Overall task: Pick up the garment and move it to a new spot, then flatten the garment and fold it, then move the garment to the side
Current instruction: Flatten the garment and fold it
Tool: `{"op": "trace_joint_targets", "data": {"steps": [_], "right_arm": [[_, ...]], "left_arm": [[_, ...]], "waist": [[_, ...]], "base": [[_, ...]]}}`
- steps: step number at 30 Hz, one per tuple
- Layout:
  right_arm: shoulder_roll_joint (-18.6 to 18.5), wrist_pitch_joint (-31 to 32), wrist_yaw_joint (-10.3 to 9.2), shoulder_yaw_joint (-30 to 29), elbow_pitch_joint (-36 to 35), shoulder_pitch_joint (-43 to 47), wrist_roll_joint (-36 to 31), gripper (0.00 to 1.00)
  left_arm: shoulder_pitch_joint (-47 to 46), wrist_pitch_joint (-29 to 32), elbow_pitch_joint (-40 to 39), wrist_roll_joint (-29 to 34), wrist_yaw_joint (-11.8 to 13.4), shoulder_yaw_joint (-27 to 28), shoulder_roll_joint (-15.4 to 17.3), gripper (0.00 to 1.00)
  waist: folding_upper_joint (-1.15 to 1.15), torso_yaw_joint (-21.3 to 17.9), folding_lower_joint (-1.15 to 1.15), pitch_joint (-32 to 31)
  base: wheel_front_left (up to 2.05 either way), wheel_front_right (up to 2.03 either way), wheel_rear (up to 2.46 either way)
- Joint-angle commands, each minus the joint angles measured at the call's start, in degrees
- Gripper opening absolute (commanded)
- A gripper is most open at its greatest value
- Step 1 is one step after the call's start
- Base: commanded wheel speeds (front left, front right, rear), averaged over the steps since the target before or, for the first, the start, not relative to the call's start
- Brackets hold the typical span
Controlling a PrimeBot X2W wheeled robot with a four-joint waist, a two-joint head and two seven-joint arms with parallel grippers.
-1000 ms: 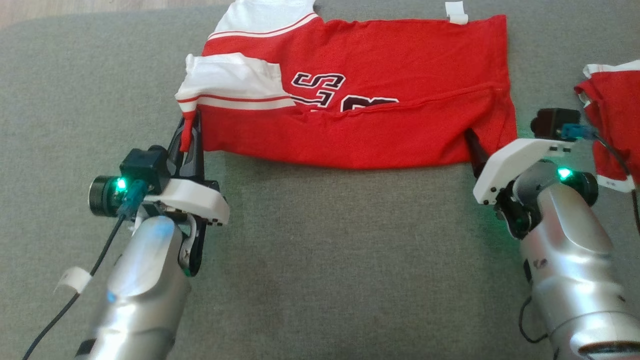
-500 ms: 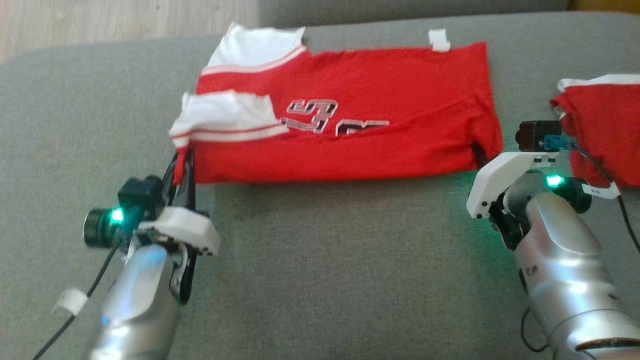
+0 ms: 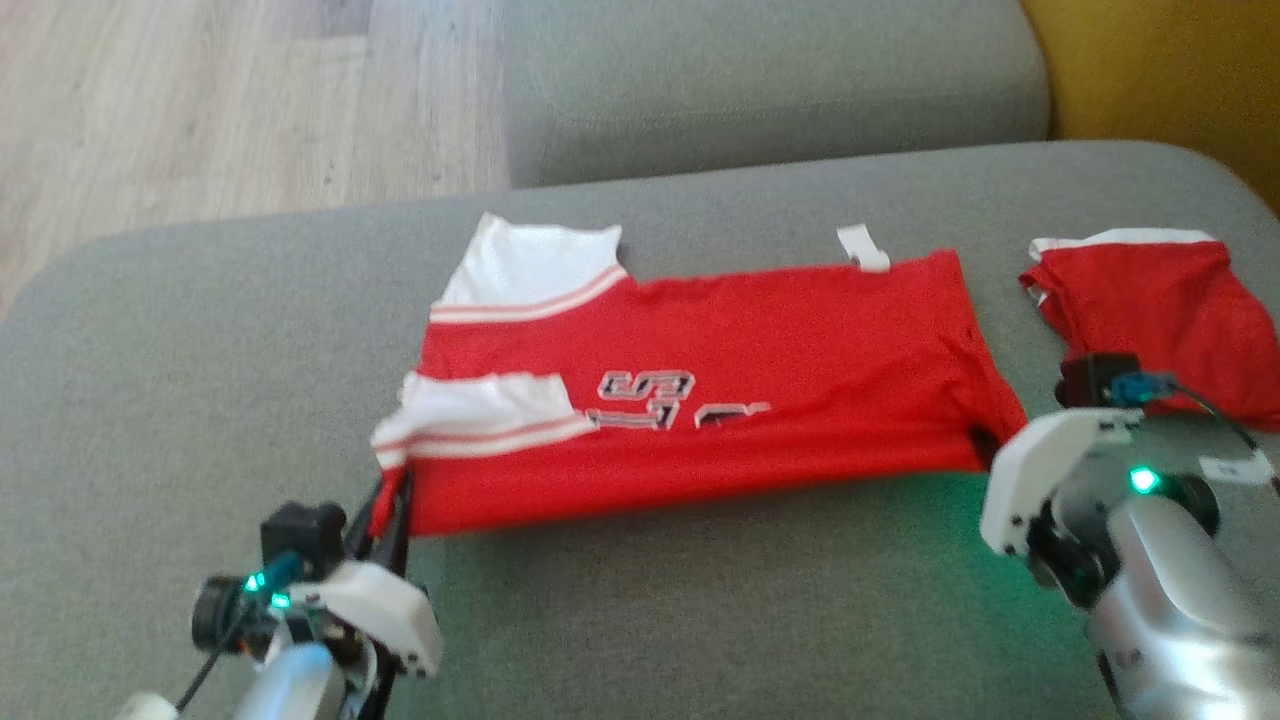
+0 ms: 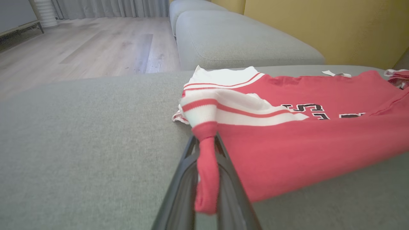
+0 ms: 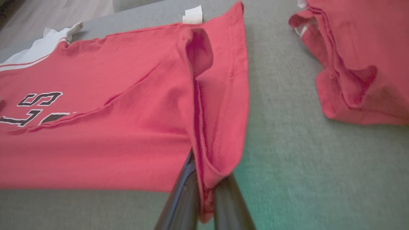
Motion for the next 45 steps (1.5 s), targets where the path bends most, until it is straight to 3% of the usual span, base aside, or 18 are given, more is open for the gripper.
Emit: {"op": "trace_joint_targets", "data": {"steps": [1,8,9,10,11,12,13,14,15,21,26,32,39,45], "right_arm": [[-1.9,1.3,-0.05,1.0,-3.9,0.6,1.2,0.0],[-3.6,7.2,-0.05,-1.4,-16.7,10.1,3.7,0.0],[-3.4,7.4,-0.05,-2.2,-18.2,11.1,3.3,0.09],[-3.1,7.4,-0.05,-3.0,-19.7,11.9,2.8,0.54],[-3.1,7.4,-0.05,-3.0,-19.7,11.9,2.8,0.54],[-2.5,7.5,-0.05,-4.1,-20.9,12.7,2.6,1.0],[-2.0,7.6,-0.05,-4.9,-22.3,13.3,2.3,1.0],[-1.5,7.5,-0.05,-5.9,-23.5,13.7,1.9,1.0],[-1.0,7.1,-0.05,-6.8,-24.9,14.0,1.3,1.0],[1.8,1.9,-0.05,-12.2,-32.2,13.6,-1.9,1.0],[2.5,-7.2,-0.05,-13.1,-36.7,11.6,-4.6,1.0],[2.9,-18.6,-0.05,-10.1,-38.7,10.7,-5.2,1.0],[5.2,-28.8,-0.05,-7.3,-38.3,11.9,-6.1,1.0],[6.7,-32.3,-0.05,-5.3,-36.1,14.1,-8.3,1.0]], "left_arm": [[-0.5,1.1,-3.1,-0.9,-0.2,2.0,2.2,0.0],[6.7,8.3,-13.4,-1.8,1.1,0.8,3.9,0.0],[7.3,9.0,-14.6,-2.0,1.4,0.8,4.0,0.0],[7.9,9.8,-15.5,-2.1,1.6,0.7,4.2,0.0],[7.9,9.8,-15.5,-2.1,1.6,0.7,4.2,0.0],[8.4,10.6,-16.4,-2.2,1.8,0.5,4.3,0.0],[8.7,11.2,-17.3,-2.2,2.1,0.4,4.4,0.49],[8.9,11.5,-18.1,-2.2,2.4,0.4,4.4,0.9],[9.0,11.8,-18.8,-2.2,2.8,0.5,4.5,1.0],[8.1,10.4,-22.3,-1.8,5.1,1.6,4.4,1.0],[4.8,1.9,-25.8,-1.7,7.2,5.0,3.4,1.0],[1.0,-6.6,-28.6,-1.7,5.5,7.5,1.7,1.0],[0.5,-7.3,-28.4,0.4,2.7,9.0,-1.0,1.0],[3.3,-7.3,-26.8,4.0,1.0,8.8,-3.8,1.0]], "waist": [[0.0,-0.3,0.02,-1.1],[0.0,-0.4,0.02,-1.4],[0.0,-0.4,0.02,-1.3],[0.0,-0.4,0.02,-1.2],[0.0,-0.4,0.02,-1.2],[0.0,-0.5,0.02,-1.0],[0.0,-0.5,0.02,-0.8],[0.0,-0.6,0.02,-0.5],[0.0,-0.6,0.02,-0.2],[0.0,-1.1,0.02,1.6],[0.0,-1.7,0.02,3.6],[0.0,-2.4,0.02,6.0],[0.0,-2.6,0.02,7.4],[0.0,-2.0,0.02,6.8]], "base": [[0.0,0.0,0.0],[0.0,0.0,0.0],[0.0,0.0,0.0],[0.0,0.0,0.0],[0.0,0.0,0.0],[0.0,0.0,0.0],[0.0,0.0,0.0],[0.0,0.0,0.0],[0.0,0.0,0.0],[0.0,0.0,0.0],[0.0,0.0,0.0],[0.0,0.0,0.0],[0.0,0.0,0.0],[0.0,0.0,0.0]]}}
